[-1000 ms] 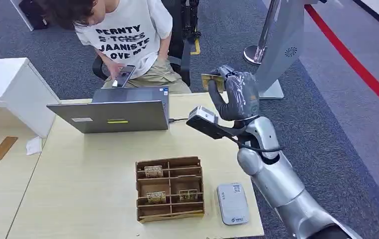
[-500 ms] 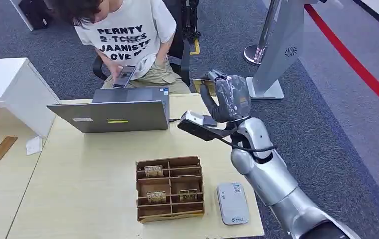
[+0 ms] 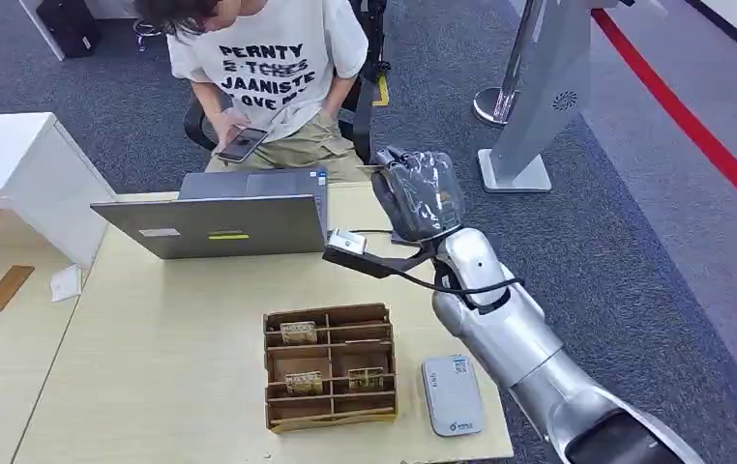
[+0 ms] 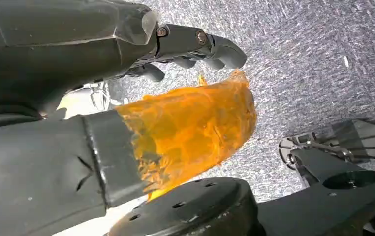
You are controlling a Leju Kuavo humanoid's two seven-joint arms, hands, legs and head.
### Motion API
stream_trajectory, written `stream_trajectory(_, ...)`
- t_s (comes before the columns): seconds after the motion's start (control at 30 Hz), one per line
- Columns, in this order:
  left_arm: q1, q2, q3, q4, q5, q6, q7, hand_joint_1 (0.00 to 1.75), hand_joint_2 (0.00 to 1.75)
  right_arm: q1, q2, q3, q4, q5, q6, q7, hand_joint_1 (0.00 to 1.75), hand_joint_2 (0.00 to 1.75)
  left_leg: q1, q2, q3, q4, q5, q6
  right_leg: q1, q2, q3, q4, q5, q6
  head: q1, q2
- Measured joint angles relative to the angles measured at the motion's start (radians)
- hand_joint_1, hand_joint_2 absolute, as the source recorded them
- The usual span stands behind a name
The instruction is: Pass the card to the sensor for recognition and then transmit it.
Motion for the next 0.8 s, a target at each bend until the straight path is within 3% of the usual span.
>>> stream_trajectory(0.33, -0.001, 0.0, -0.016, 0.0, 0.0, -0.003, 0.002, 0.0, 0.0, -0.013, 0.037, 0.031, 0.063, 0.008, -0.025, -0.002, 1.75, 1.75, 0.0, 0.0, 0.0, 0.0, 0.0, 0.0, 0.0, 0.0, 0.0, 0.0, 0.0, 0.0, 0.0, 0.0)
stream_trajectory(0.57, -0.001, 0.0, -0.022, 0.0, 0.008, -0.003, 0.007, 0.0, 0.0, 0.006, 0.069, 0.024, 0.051, -0.192, -0.022, -0.056, 1.75, 1.75, 0.0, 0.0, 0.0, 0.0, 0.0, 0.0, 0.0, 0.0, 0.0, 0.0, 0.0, 0.0, 0.0, 0.0)
stream_trajectory(0.8, -0.001, 0.0, -0.024, 0.0, 0.013, -0.002, 0.007, 0.0, 0.0, 0.035, 0.085, 0.005, 0.012, -0.25, -0.027, -0.09, 1.75, 1.75, 0.0, 0.0, 0.0, 0.0, 0.0, 0.0, 0.0, 0.0, 0.0, 0.0, 0.0, 0.0, 0.0, 0.0)
